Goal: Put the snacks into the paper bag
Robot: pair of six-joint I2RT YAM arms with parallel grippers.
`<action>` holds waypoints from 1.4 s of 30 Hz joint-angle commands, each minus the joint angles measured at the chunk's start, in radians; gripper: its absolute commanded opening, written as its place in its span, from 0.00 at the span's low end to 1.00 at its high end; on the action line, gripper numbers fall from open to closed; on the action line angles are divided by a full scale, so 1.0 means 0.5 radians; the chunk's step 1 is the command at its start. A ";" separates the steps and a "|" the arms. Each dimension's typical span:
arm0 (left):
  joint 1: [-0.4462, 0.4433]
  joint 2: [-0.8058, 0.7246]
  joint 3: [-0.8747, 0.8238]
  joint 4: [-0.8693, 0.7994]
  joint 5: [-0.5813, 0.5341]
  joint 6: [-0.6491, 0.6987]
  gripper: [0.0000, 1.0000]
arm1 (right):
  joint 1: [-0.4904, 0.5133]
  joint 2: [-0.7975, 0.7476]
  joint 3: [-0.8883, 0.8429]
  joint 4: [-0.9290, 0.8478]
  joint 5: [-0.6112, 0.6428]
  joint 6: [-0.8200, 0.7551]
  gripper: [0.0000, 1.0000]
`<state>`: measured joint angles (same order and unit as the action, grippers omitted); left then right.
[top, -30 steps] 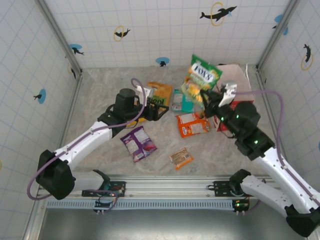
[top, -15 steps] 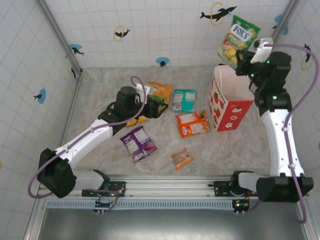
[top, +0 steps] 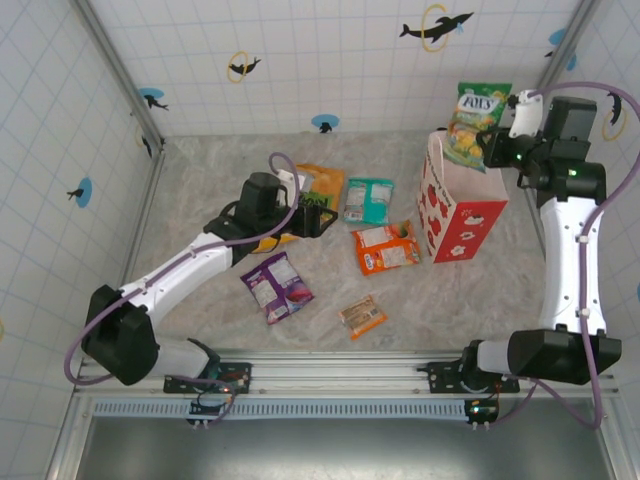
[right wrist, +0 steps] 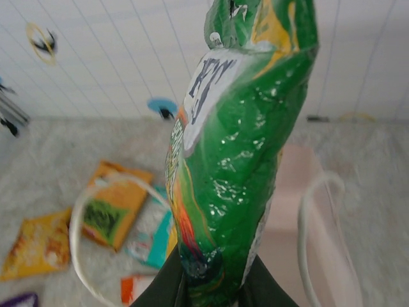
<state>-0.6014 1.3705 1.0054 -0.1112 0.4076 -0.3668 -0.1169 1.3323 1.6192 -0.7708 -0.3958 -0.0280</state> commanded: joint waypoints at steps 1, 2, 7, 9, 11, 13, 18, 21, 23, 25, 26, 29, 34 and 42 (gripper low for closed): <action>0.006 0.035 0.069 -0.035 0.045 0.015 0.77 | 0.021 0.024 0.191 -0.400 0.163 -0.219 0.05; 0.001 0.038 0.067 -0.030 0.044 0.007 0.77 | 0.041 0.036 0.198 -0.453 0.206 -0.241 0.05; 0.003 0.066 0.078 -0.030 0.069 -0.009 0.76 | 0.279 0.112 0.213 -0.639 0.575 -0.309 0.05; 0.003 0.081 0.098 -0.057 0.080 0.004 0.76 | 0.313 0.156 0.234 -0.675 0.612 -0.315 0.05; 0.003 0.088 0.118 -0.083 0.082 0.021 0.76 | 0.329 0.197 0.248 -0.680 0.629 -0.310 0.05; 0.002 0.088 0.126 -0.111 0.064 0.032 0.76 | 0.357 0.250 0.289 -0.699 0.682 -0.305 0.06; 0.003 0.075 0.120 -0.133 0.034 0.037 0.75 | 0.410 0.394 0.383 -0.768 0.727 -0.289 0.09; 0.003 0.079 0.121 -0.145 0.025 0.042 0.75 | 0.421 0.468 0.420 -0.788 0.704 -0.270 0.09; 0.003 0.082 0.127 -0.152 0.025 0.040 0.75 | 0.425 0.508 0.447 -0.804 0.706 -0.261 0.09; 0.003 0.088 0.136 -0.171 0.021 0.045 0.75 | 0.429 0.545 0.470 -0.820 0.726 -0.248 0.10; 0.003 0.090 0.143 -0.181 0.022 0.048 0.75 | 0.429 0.555 0.479 -0.826 0.735 -0.243 0.10; 0.003 0.094 0.155 -0.208 0.012 0.056 0.75 | 0.435 0.580 0.490 -0.839 0.736 -0.232 0.14; 0.003 0.083 0.159 -0.213 -0.044 0.065 0.74 | 0.429 0.579 0.530 -0.830 0.670 -0.215 0.30; 0.009 0.069 0.187 -0.242 -0.067 0.031 0.74 | 0.402 0.380 0.543 -0.711 0.620 -0.142 0.41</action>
<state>-0.6014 1.4082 1.0588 -0.2028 0.3820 -0.3626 0.0895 1.5921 1.8523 -1.1629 -0.0597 -0.1204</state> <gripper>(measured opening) 0.741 0.410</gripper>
